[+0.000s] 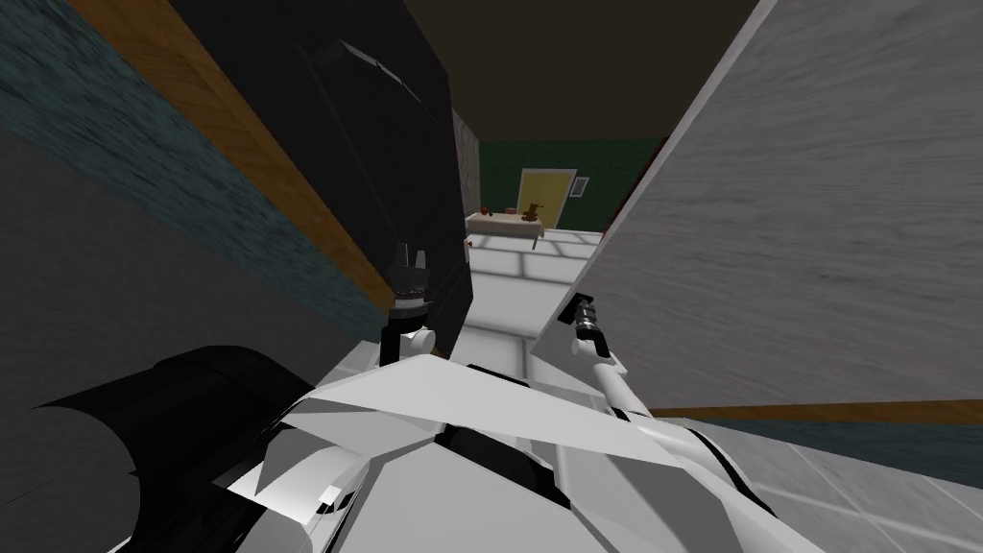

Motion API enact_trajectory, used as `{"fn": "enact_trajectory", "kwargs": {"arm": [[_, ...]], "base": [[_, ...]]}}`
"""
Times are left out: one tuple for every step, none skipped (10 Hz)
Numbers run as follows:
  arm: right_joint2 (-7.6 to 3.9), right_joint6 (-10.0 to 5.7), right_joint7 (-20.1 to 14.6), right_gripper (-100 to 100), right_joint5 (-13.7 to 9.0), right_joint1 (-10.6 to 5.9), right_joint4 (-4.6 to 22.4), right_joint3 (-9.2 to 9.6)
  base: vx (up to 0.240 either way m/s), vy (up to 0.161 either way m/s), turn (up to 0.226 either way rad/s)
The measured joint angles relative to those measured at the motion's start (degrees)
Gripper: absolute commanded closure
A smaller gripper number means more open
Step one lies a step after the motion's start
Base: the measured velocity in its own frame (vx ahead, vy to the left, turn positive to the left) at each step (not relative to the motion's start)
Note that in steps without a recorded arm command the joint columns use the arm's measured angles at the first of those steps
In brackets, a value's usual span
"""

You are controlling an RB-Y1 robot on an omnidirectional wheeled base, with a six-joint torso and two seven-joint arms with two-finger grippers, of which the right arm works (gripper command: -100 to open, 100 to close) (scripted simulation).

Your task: Push the door open

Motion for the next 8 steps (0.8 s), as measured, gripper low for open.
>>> {"fn": "enact_trajectory", "kwargs": {"arm": [[0.08, 0.10, 0.7, 100, -0.1, -0.15, 0.3, -0.99], [-0.52, -0.16, 0.4, 100, -0.3, -0.27, 1.1, -1.35], [-0.74, -0.97, 0.3, 100, -0.3, -0.78, 2.6, -1.99], [-0.65, -1.26, 0.7, 100, -0.4, -1.18, 3.2, -2.80], [-0.87, -1.87, 0.7, 100, -0.5, -1.71, 4.7, -3.32], [-0.93, -1.88, 0.8, 100, -0.6, -1.02, 4.0, -3.76], [-0.58, -0.76, 1.7, 100, -0.8, 0.08, 1.8, -4.74], [-0.70, -0.59, 2.0, 100, -0.9, -0.05, 2.2, -5.24]], "base": [[0.217, 0.118, -0.074], [0.189, 0.114, -0.096], [0.148, 0.080, -0.081], [0.164, 0.078, -0.057], [0.145, 0.050, -0.049], [0.132, 0.054, -0.050], [0.133, 0.074, -0.061], [0.176, 0.076, -0.065]]}}
